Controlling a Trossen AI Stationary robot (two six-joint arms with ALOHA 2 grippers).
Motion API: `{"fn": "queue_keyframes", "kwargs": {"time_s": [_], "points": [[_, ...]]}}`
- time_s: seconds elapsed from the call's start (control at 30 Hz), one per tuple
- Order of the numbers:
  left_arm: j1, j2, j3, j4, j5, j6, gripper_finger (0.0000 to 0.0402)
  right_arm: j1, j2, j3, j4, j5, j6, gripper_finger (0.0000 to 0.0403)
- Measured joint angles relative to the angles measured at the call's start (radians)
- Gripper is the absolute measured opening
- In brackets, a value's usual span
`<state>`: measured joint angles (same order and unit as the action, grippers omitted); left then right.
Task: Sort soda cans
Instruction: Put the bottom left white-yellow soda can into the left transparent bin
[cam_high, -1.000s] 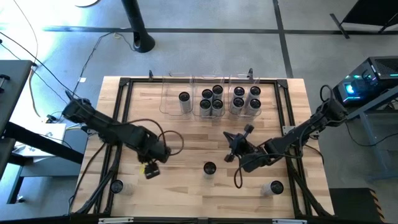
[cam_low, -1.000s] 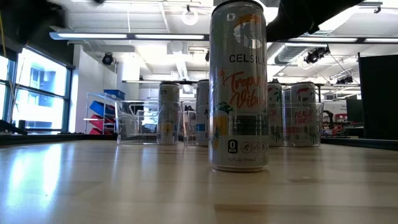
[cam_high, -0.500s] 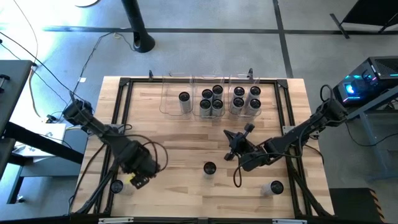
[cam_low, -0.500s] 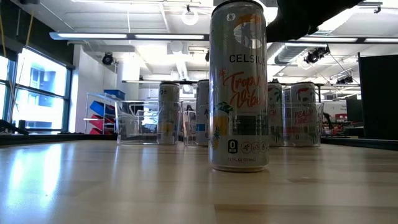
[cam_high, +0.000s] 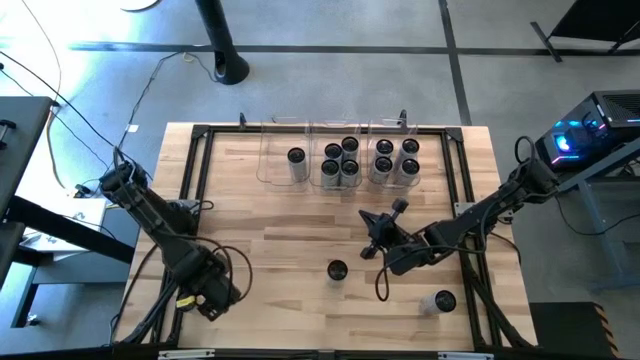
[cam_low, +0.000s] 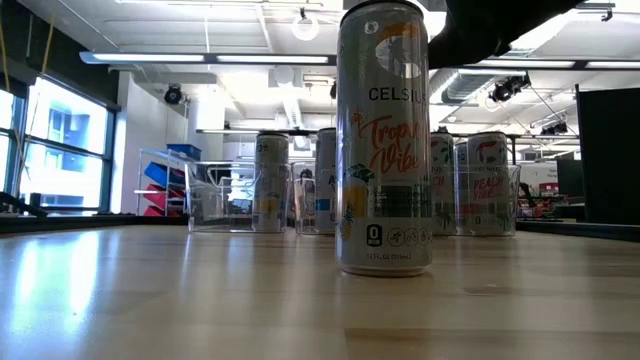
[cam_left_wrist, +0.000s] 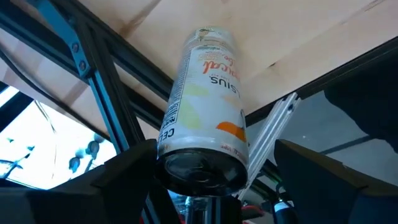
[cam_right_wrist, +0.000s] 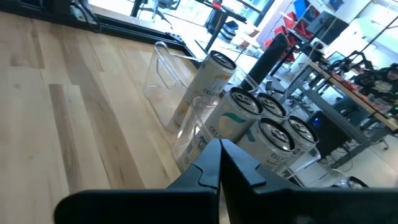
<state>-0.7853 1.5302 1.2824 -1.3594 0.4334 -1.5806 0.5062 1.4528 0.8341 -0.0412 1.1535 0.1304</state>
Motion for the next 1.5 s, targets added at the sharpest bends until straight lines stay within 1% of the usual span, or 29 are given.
{"fn": "queue_keyframes", "kwargs": {"time_s": [0.1, 0.23, 0.33, 0.53, 0.7, 0.8, 0.97, 1.03, 1.1, 1.17, 1.3, 1.37, 1.43, 1.5], "points": [[-0.012, -0.001, -0.044, 0.024, 0.004, -0.007, 0.0319, 0.003, 0.0, 0.0, 0.0, -0.028, 0.0, 0.0], [-0.016, 0.0, -0.108, 0.114, 0.021, 0.008, 0.0319, 0.019, 0.0, 0.0, 0.002, -0.03, 0.003, 0.0], [-0.017, 0.0, -0.144, 0.162, 0.052, 0.015, 0.0319, 0.036, 0.0, 0.0, 0.01, -0.03, 0.003, 0.0], [-0.031, 0.0, -0.158, 0.161, 0.119, 0.053, 0.0319, 0.058, 0.0, 0.0, 0.023, -0.03, 0.003, 0.0], [-0.044, 0.0, -0.158, 0.161, 0.141, 0.069, 0.0318, 0.06, 0.0, 0.0, 0.023, -0.03, 0.009, 0.0], [-0.047, 0.006, -0.158, 0.159, 0.16, 0.102, 0.0301, 0.06, 0.0, 0.0, 0.023, -0.03, 0.01, 0.0], [-0.043, 0.031, -0.155, 0.118, 0.19, 0.247, 0.0244, 0.06, 0.0, 0.0, 0.023, -0.03, 0.011, 0.0], [-0.031, 0.035, -0.155, 0.081, 0.189, 0.3, 0.0243, 0.06, 0.0, 0.0, 0.023, -0.03, 0.009, 0.0], [-0.009, 0.037, -0.145, 0.002, 0.153, 0.369, 0.0243, 0.06, 0.0, 0.0, 0.023, -0.03, 0.008, 0.0], [0.028, 0.039, -0.119, -0.086, 0.074, 0.459, 0.0243, 0.059, 0.0, 0.0, 0.023, -0.025, 0.008, 0.0], [0.156, 0.038, -0.043, -0.22, -0.055, 0.698, 0.0243, 0.055, 0.0, 0.0, 0.037, -0.021, 0.009, 0.0], [0.233, 0.028, -0.016, -0.217, -0.13, 0.833, 0.0243, 0.054, 0.0, 0.0, 0.047, -0.019, 0.008, 0.0], [0.312, 0.033, 0.023, -0.198, -0.234, 0.96, 0.0243, 0.055, 0.0, 0.0, 0.053, -0.018, 0.007, 0.0], [0.39, 0.038, 0.047, -0.206, -0.314, 1.104, 0.0243, 0.055, 0.0, 0.0, 0.054, -0.017, 0.009, 0.0]]}}
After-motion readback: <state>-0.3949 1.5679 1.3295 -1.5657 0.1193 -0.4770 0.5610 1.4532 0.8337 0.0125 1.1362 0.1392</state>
